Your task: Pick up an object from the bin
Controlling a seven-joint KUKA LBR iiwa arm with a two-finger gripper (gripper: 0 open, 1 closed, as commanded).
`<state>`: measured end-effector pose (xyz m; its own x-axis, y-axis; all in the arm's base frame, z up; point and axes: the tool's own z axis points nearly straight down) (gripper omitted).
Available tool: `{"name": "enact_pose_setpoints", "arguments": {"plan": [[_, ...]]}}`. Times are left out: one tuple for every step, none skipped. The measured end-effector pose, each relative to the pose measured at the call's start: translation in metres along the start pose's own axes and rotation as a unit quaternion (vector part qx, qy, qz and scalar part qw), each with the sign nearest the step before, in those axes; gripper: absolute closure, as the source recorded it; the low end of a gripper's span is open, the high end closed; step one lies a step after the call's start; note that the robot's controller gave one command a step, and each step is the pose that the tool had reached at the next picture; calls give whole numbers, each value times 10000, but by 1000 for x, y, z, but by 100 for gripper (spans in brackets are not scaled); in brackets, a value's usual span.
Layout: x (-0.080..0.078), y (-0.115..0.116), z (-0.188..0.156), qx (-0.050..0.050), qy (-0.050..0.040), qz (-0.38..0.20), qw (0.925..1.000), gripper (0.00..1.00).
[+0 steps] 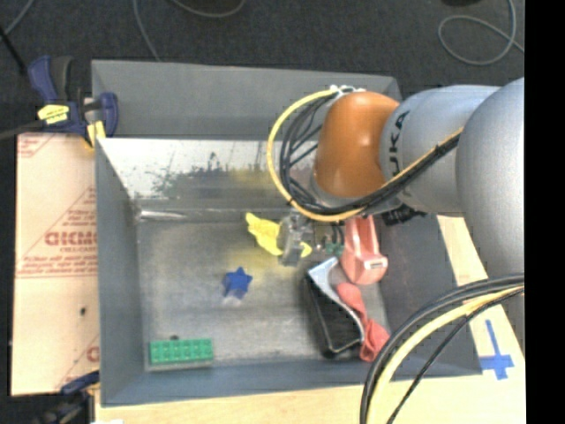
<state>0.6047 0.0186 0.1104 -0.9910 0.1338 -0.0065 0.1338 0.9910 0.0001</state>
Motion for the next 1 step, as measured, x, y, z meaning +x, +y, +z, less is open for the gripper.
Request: {"name": "enact_pose_setpoints", "arguments": {"plan": [[1, -1, -19, -6, 13, 60, 10000, 100]]}}
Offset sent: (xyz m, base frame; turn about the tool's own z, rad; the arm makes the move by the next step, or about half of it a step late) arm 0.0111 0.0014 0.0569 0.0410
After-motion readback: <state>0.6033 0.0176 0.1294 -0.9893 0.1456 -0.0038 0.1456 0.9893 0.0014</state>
